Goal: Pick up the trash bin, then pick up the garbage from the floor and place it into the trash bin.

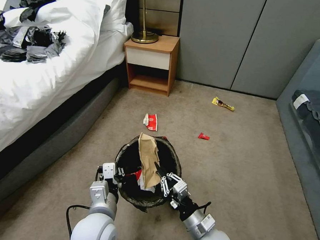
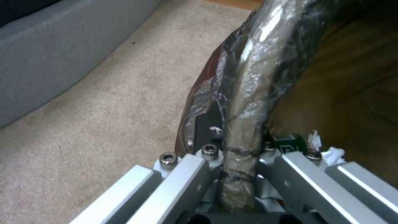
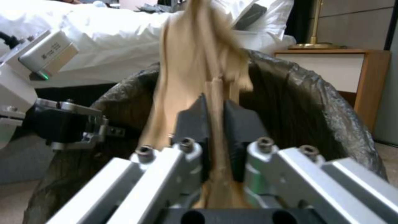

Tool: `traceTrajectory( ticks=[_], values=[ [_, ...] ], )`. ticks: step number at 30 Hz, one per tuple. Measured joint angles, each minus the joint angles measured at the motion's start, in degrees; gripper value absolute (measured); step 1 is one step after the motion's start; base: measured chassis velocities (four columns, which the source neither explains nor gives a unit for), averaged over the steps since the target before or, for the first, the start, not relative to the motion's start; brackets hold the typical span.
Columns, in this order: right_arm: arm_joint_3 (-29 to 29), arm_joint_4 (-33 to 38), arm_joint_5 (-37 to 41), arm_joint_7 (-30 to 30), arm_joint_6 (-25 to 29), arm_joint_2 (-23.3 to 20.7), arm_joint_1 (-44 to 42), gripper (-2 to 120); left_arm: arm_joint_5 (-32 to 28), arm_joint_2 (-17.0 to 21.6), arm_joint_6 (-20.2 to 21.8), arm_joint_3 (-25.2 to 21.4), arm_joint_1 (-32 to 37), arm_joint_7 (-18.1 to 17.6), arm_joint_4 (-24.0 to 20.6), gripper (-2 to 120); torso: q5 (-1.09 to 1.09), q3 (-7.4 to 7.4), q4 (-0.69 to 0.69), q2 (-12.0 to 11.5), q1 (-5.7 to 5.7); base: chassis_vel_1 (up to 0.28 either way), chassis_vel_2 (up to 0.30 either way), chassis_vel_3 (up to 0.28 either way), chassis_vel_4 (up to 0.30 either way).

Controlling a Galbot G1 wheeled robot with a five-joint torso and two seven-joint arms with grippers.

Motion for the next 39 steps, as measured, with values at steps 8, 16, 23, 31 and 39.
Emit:
traceTrajectory(
  ticks=[8, 16, 23, 31, 39],
  values=[
    [0.16, -0.48, -1.65, 0.35, 0.17, -0.18, 0.28, 43, 0.06, 0.00, 0.19, 0.15, -0.44, 0.02, -0.10, 0, 0.00, 0.00, 0.00, 0.00, 0.00, 0.000, 0.000, 0.000, 0.000],
    [0.37, 0.45, -1.74, 0.33, 0.15, -0.51, 0.05, 70, 0.30, -0.04, 0.32, 0.45, -0.59, 0.03, -0.19, 0, 0.00, 0.00, 0.00, 0.00, 0.00, 0.000, 0.000, 0.000, 0.000],
    [0.86, 3.58, -1.80, 0.30, 0.25, -0.79, -0.67, 94, 0.49, 0.16, 0.31, 0.47, -0.60, 0.04, -0.04, 0, 0.00, 0.00, 0.00, 0.00, 0.00, 0.000, 0.000, 0.000, 0.000],
    [4.88, 17.63, -1.78, 3.19, -1.23, -0.06, 0.49, 100, 0.62, 0.35, -0.16, -1.01, -0.41, 0.08, 0.83, 0, -0.01, 0.00, 0.00, 0.00, 0.00, 0.000, 0.000, 0.000, 0.000],
    [11.32, 23.91, -0.95, 11.63, -3.79, 1.46, -3.08, 100, 0.02, 1.82, -0.43, -2.82, 0.28, 0.02, -0.35, 0, 0.00, 0.00, 0.00, 0.00, 0.00, 0.000, 0.000, 0.000, 0.000]
  ],
)
